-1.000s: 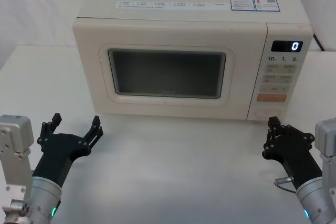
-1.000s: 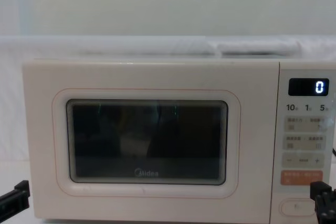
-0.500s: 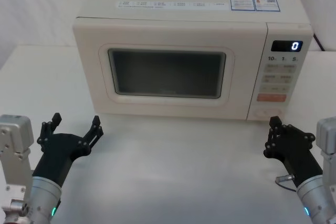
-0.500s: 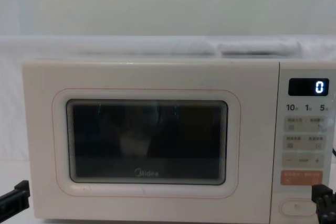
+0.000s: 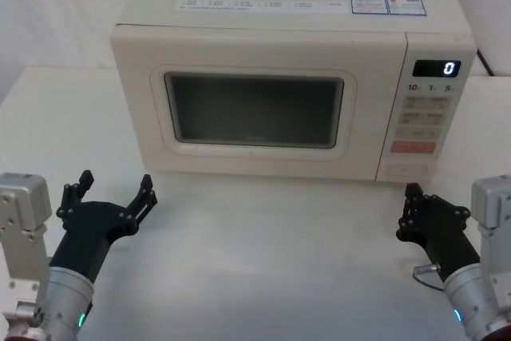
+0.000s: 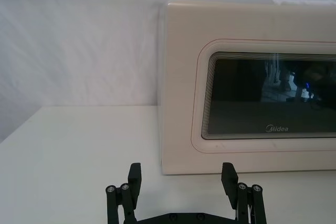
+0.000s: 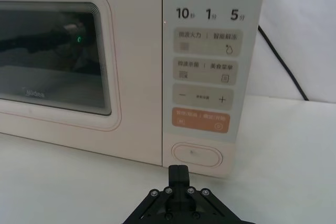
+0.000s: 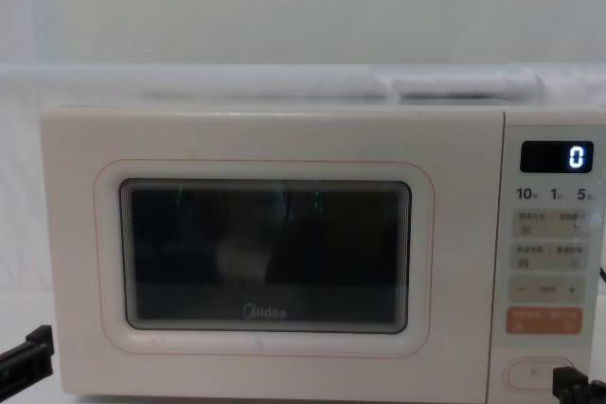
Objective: Press the button to open the microwave door with one hand; close the microwave door with the other hand.
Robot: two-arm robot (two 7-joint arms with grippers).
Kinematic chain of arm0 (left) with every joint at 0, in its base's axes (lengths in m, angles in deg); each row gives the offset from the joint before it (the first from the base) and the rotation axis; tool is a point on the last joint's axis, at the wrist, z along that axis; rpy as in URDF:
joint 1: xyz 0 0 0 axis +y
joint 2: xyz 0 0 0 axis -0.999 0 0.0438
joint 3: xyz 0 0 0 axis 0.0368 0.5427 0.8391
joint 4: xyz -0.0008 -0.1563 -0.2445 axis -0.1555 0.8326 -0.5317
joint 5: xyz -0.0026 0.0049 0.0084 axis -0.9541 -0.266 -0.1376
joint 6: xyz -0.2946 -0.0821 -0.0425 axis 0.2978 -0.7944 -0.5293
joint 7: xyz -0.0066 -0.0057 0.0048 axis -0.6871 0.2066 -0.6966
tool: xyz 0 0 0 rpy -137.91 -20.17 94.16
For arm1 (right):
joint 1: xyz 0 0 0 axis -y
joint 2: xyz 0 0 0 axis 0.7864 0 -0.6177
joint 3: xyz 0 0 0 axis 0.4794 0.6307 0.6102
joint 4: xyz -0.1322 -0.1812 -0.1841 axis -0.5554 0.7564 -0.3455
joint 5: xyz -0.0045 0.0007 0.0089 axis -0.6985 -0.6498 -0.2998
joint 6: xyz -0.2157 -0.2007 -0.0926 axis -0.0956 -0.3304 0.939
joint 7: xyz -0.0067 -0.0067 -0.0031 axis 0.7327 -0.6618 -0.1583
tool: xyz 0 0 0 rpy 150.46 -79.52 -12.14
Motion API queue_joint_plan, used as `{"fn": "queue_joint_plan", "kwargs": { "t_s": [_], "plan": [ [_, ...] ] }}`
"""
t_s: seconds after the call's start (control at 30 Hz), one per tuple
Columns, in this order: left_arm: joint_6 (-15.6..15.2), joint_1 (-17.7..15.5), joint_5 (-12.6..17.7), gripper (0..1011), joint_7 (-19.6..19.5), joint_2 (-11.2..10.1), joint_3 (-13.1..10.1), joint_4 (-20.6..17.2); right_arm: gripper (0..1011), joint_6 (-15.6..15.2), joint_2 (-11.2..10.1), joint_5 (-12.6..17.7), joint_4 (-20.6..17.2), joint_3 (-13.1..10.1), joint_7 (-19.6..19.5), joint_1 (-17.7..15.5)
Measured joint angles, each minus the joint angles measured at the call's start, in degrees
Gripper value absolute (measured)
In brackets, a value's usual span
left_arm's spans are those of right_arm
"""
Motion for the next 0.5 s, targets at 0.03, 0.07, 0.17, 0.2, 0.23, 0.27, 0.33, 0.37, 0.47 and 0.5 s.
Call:
{"fn": "queue_joint_plan", "kwargs": {
  "t_s": [0.03, 0.07, 0.17, 0.2, 0.23, 0.27, 0.33, 0.37, 0.47, 0.5],
  "plan": [
    [0.00, 0.00, 0.00, 1001, 0.00, 0.00, 0.00, 0.00, 0, 0.00, 0.00, 0.00, 0.00, 0.00, 0.00, 0.00],
    [0.00, 0.00, 0.00, 1001, 0.00, 0.00, 0.00, 0.00, 0, 0.00, 0.29, -0.08, 0.57, -0.17, 0.20, 0.33],
    [0.00, 0.00, 0.00, 1001, 0.00, 0.00, 0.00, 0.00, 0, 0.04, 0.81, -0.32, 1.68, -0.57, 0.67, 1.11],
    [0.00, 0.00, 0.00, 1001, 0.00, 0.00, 0.00, 0.00, 0, 0.07, 1.01, -0.49, 2.15, -0.72, 0.84, 1.51],
    [0.00, 0.00, 0.00, 1001, 0.00, 0.00, 0.00, 0.00, 0, 0.07, 1.01, -0.49, 2.15, -0.72, 0.84, 1.51],
    [0.00, 0.00, 0.00, 1001, 0.00, 0.00, 0.00, 0.00, 0, 0.10, 1.25, -0.64, 2.77, -0.91, 1.00, 1.97],
    [0.00, 0.00, 0.00, 1001, 0.00, 0.00, 0.00, 0.00, 0, 0.13, 1.55, -0.75, 3.69, -1.17, 1.24, 2.67],
    [0.00, 0.00, 0.00, 1001, 0.00, 0.00, 0.00, 0.00, 0, 0.14, 1.65, -0.76, 3.94, -1.25, 1.29, 2.86],
    [0.00, 0.00, 0.00, 1001, 0.00, 0.00, 0.00, 0.00, 0, 0.17, 1.97, -0.87, 5.17, -1.59, 1.53, 3.76],
    [0.00, 0.00, 0.00, 1001, 0.00, 0.00, 0.00, 0.00, 0, 0.17, 2.06, -0.89, 5.47, -1.66, 1.60, 3.97]
  ]
}}
